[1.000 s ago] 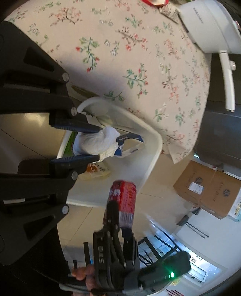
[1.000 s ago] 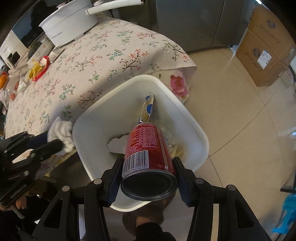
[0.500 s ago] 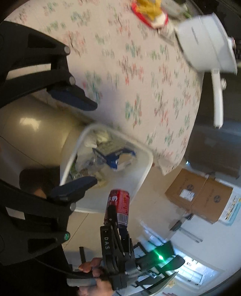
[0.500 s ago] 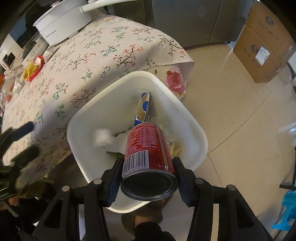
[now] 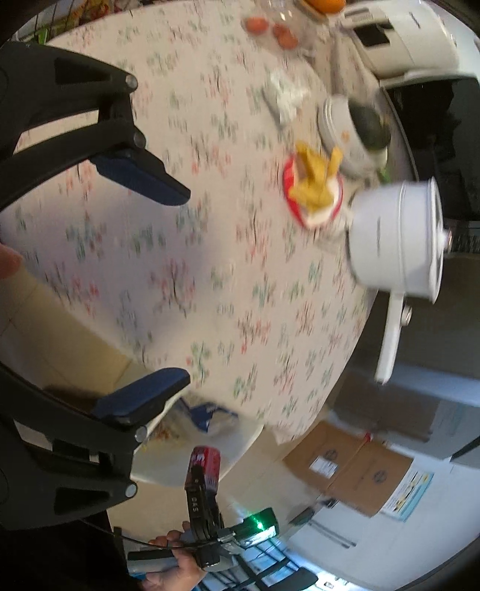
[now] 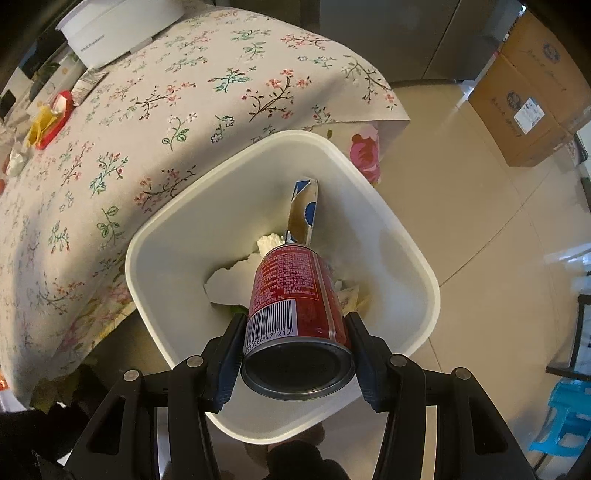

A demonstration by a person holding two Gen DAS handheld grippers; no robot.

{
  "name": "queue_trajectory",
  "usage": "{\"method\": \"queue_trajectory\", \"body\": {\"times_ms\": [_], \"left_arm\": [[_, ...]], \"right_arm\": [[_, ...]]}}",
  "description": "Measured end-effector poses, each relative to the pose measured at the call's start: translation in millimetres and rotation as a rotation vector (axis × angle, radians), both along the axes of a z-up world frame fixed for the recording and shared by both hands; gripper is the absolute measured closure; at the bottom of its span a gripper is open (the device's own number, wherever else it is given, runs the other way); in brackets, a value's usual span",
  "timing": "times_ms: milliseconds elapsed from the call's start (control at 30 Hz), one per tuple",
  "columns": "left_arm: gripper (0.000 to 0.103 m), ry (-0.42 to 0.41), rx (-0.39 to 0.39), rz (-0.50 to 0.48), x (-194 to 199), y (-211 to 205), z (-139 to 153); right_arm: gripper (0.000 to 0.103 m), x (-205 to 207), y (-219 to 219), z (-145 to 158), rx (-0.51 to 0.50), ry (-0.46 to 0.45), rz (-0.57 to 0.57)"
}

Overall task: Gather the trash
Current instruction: 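Open the left gripper dropping the tissue into the bin while the right gripper drops the can, then grasp the crumpled white tissue with the left gripper while the right gripper grasps the yellow wrapper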

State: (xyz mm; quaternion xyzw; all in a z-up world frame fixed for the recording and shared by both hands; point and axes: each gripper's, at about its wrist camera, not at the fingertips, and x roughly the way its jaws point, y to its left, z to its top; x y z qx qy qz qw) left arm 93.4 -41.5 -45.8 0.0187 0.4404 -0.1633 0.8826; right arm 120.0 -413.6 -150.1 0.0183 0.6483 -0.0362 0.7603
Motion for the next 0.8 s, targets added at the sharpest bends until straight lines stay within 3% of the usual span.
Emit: {"method": "queue_trajectory", "body": {"times_ms": [67, 133, 233, 500, 800], "left_arm": [[0.003, -0.006, 0.009, 0.025, 0, 15, 2], [0.003, -0.009, 0.007, 0.048, 0, 32, 3], [0.003, -0.001, 0.014, 0.091, 0, 53, 3], [0.002, -0.021, 0.045, 0.179, 7, 97, 6], [0.001, 0.012, 0.117, 0.288, 43, 168, 0]], "right_arm": [[0.043, 4, 4, 3, -0.009, -0.005, -0.002], [0.029, 8, 10, 15, -0.02, -0.04, -0.003], [0.024, 14, 19, 38, -0.02, -0.112, -0.005], [0.02, 37, 83, 82, -0.017, -0.266, 0.076], [0.019, 81, 179, 107, 0.008, -0.372, 0.214]]}}
